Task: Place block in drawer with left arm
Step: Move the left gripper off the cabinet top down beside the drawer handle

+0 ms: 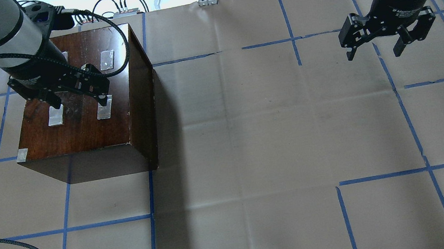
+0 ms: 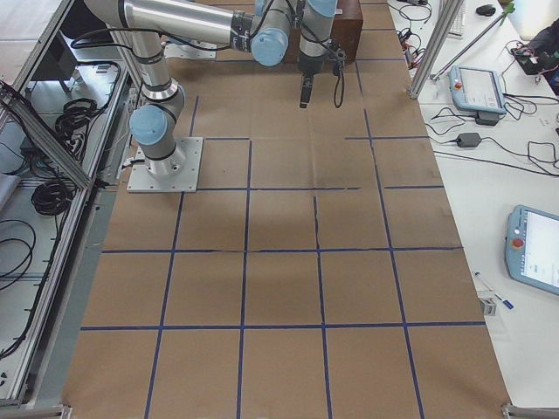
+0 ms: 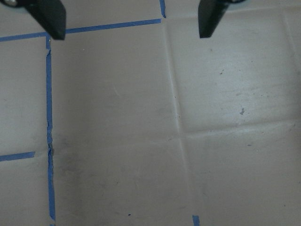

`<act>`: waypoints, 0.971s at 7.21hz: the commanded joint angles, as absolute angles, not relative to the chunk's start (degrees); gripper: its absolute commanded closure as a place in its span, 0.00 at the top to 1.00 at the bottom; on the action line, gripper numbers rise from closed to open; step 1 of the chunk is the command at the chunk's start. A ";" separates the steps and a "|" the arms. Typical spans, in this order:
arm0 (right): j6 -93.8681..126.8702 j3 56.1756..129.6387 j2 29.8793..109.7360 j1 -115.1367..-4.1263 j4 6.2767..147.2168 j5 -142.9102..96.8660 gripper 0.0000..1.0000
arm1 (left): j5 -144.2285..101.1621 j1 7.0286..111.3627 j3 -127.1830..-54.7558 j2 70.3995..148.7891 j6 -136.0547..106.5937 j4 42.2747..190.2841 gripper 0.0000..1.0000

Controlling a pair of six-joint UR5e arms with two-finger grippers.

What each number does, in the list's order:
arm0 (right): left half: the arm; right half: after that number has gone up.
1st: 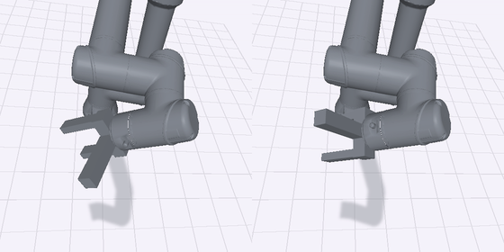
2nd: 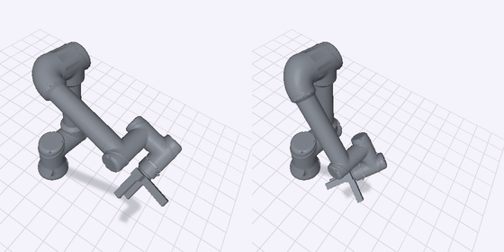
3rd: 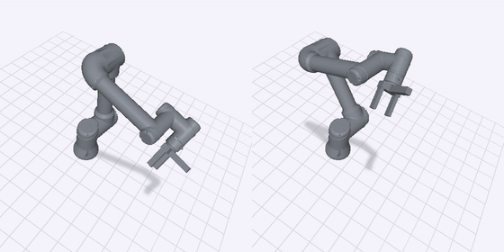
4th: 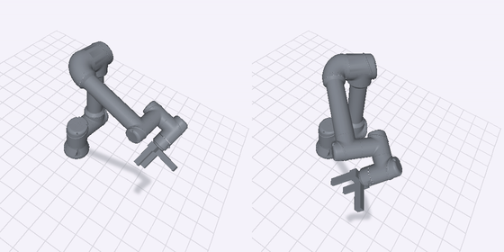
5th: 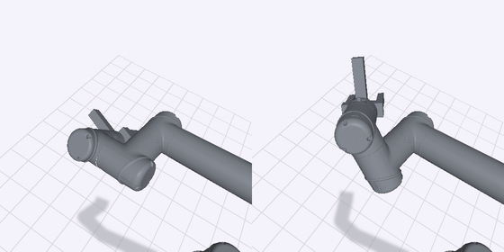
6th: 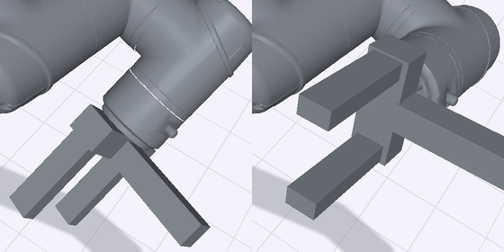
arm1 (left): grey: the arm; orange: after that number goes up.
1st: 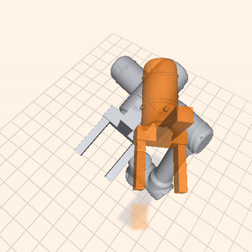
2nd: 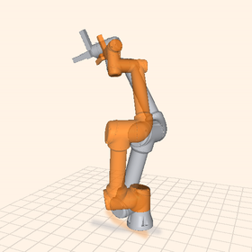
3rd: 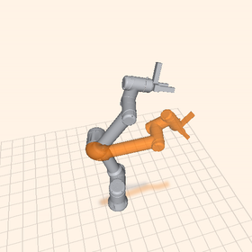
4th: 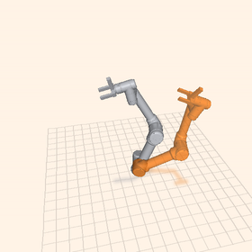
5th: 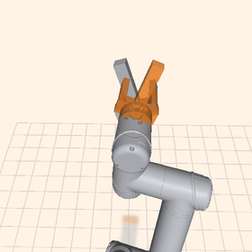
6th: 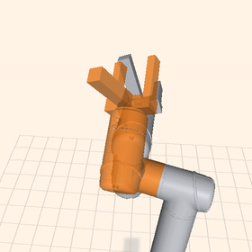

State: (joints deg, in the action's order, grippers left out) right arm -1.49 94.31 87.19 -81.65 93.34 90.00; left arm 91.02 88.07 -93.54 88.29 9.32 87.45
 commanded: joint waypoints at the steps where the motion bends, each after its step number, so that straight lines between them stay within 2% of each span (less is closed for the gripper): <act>1: -1.49 94.31 87.19 -81.65 93.34 90.00 1.00 | 90.97 88.07 -93.60 88.42 9.32 87.45 0.99; 7: -1.41 94.31 87.19 -81.65 93.34 90.00 1.00 | 91.05 87.89 -94.04 86.93 9.40 87.45 0.99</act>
